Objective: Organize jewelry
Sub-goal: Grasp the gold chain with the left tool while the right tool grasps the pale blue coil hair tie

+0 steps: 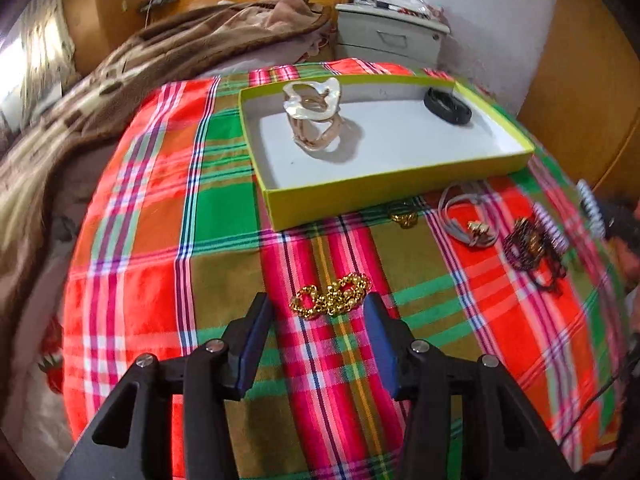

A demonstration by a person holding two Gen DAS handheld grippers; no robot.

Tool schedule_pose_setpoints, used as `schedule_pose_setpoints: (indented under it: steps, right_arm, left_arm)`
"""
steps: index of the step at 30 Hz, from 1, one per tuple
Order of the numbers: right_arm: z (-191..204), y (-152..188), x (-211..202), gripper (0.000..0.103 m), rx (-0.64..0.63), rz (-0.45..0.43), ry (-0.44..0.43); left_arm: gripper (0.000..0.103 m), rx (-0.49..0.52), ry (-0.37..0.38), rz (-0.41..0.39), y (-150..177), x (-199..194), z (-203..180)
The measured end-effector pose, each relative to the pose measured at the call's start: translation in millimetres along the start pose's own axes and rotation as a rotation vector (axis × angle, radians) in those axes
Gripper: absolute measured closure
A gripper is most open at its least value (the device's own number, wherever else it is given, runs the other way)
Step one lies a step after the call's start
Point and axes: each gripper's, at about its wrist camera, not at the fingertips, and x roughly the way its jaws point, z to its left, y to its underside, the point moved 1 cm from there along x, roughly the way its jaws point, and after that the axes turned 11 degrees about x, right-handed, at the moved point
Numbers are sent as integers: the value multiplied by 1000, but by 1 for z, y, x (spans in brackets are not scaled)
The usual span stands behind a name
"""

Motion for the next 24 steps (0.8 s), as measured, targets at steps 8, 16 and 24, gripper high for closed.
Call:
schedule_pose_setpoints:
  steps: [8, 16, 24]
  right_arm:
    - [3, 0, 0, 93, 5, -10, -7]
    - [4, 0, -1, 93, 6, -11, -10]
    - [6, -1, -1, 93, 6, -13, -7]
  left_arm:
    - [60, 9, -6, -18, -4, 2, -1]
    - [89, 17, 18, -23, -5, 0, -5]
    - [93, -2, 27, -34, -3, -3, -4]
